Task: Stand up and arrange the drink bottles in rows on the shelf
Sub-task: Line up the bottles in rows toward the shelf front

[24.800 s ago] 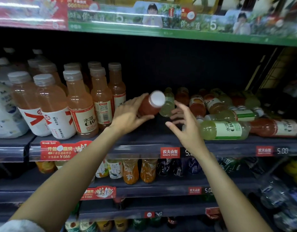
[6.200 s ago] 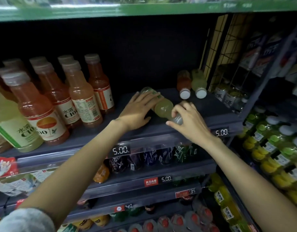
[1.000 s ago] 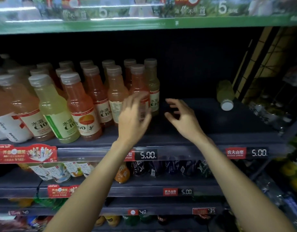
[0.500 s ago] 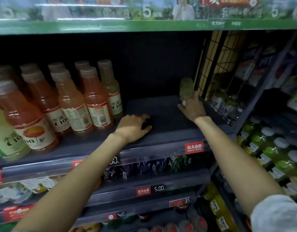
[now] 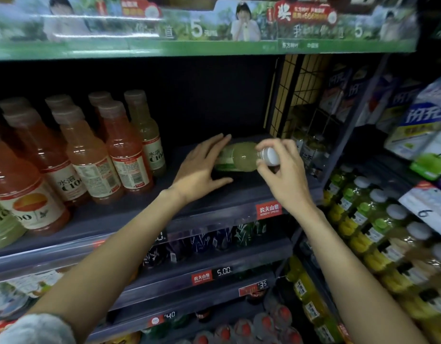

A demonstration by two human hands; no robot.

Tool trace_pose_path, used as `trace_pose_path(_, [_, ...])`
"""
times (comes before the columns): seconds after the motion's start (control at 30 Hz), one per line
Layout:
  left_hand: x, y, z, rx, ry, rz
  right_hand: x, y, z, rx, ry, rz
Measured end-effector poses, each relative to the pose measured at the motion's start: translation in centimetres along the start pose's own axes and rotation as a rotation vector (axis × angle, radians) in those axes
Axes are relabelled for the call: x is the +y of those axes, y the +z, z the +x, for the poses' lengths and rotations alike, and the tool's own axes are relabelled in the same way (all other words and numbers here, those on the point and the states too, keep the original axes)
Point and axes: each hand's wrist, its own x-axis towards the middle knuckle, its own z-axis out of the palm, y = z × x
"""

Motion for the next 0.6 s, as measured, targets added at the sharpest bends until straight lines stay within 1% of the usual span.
trace_pose_path(0.07, [0.8,-0.5,0.0,-0.01,-0.019,-0.038,-2.1,-0.3,0.3,0.004,-0.026,0.117])
trace_pose_path(0.17, [1.3,-1.4,-0.8,0.061,-0.086,0.014,-3.9,0.3,1.5,-0.013,-0.045,0.266])
trace_pose_path(0.23, [0.8,-1.5,-1.6,0.093,-0.19,-0.028,-4.2,1.5,2.2,-0.034,0.011,0.374])
trace_pose_path(0.27, [0.5,-1.5,-2.1,0.098,-0.25,-0.1,-4.2,2.2,2.2,-0.057,0.056,0.401])
trace_pose_path(0.37, [-0.2,-2.1,-3.1,0.122,-0.42,-0.368,-3.1,5.1,0.5,-0.208,0.156,0.281])
trace_pose_path(0.43, [-0.8,-2.7,-3.8,0.125,-0.429,-0.406,-2.5,7.3,-1.1,-0.305,0.172,0.223])
trace_pose_path(0.47, [-1.2,-3.1,-4.4,0.128,-0.421,-0.405,-2.5,8.5,-1.7,-0.321,0.16,0.219])
trace_pose_path(0.53, [-1.8,-3.9,-5.4,0.13,-0.416,-0.437,-3.0,10.4,-1.9,-0.27,0.139,0.221])
trace_pose_path(0.6, [-2.3,-4.5,-6.7,0.174,-0.412,-0.494,-3.6,11.7,-1.3,-0.184,0.168,0.222])
